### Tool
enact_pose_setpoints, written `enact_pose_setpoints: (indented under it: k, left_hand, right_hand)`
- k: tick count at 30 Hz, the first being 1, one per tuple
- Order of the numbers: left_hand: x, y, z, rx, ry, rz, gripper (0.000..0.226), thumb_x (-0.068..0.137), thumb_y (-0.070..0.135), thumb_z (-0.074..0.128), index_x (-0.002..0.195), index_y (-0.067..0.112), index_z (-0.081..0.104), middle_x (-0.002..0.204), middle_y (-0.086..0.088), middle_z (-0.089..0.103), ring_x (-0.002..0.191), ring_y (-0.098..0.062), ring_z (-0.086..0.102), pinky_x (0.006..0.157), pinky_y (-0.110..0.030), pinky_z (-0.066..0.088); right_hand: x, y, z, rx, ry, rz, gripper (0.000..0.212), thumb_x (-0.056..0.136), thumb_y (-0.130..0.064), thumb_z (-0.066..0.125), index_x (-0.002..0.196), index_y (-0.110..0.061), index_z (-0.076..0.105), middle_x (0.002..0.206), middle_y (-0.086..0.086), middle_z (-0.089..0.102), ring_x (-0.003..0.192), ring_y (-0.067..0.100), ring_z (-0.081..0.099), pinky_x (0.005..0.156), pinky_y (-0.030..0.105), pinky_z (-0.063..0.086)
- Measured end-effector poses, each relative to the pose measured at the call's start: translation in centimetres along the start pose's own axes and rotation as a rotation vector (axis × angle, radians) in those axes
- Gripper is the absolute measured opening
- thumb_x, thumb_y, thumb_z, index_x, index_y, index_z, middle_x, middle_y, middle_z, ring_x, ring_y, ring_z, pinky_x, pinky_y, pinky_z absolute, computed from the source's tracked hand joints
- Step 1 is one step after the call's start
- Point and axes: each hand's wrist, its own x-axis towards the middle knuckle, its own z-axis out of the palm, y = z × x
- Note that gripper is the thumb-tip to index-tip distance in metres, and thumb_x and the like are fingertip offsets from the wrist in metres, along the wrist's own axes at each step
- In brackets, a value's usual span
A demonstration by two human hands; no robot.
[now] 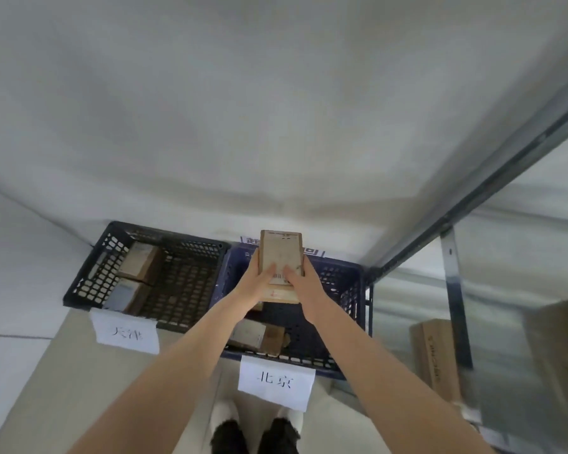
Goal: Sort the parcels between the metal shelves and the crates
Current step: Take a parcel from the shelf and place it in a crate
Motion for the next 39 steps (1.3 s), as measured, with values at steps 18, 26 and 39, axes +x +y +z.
enact_pose_setpoints:
  k: [18,26,39]
  left_hand:
    - [20.8,-27.6,-0.4,0.290,0.037,-0.096,0.049,0.097,0.018,0.059,0.144,0.016,0.044,0.139,-0.003,0.056,0.129,-0.022,0.052,0.098,-0.030,0.044]
    - [26.4,-33.9,-0.1,0.415,0.128,-0.081,0.045,0.100,0.017,0.055,0.143,0.015,0.044,0.140,-0.005,0.056,0.129,-0.023,0.053,0.094,-0.024,0.040]
    - [29.5,-37.4,-0.5,0.512,0.187,-0.172,0.032,0.100,0.020,0.055,0.128,0.006,0.051,0.128,-0.013,0.062,0.114,-0.028,0.060,0.088,-0.034,0.049]
  right_hand:
    - [22.7,25.4,2.2,-0.102,0.180,0.281,0.064,0.098,-0.014,0.060,0.155,-0.020,0.030,0.142,0.008,0.054,0.127,0.027,0.052,0.107,0.041,0.044]
    - [28.6,30.9,3.3,-0.039,0.220,0.211,0.050,0.100,-0.022,0.058,0.148,-0.018,0.043,0.138,0.007,0.058,0.123,0.025,0.055,0.104,0.036,0.046]
    - [32.0,34.6,4.7,-0.013,0.227,0.242,0.045,0.099,-0.017,0.060,0.141,-0.013,0.048,0.135,0.009,0.060,0.120,0.024,0.057,0.102,0.033,0.047]
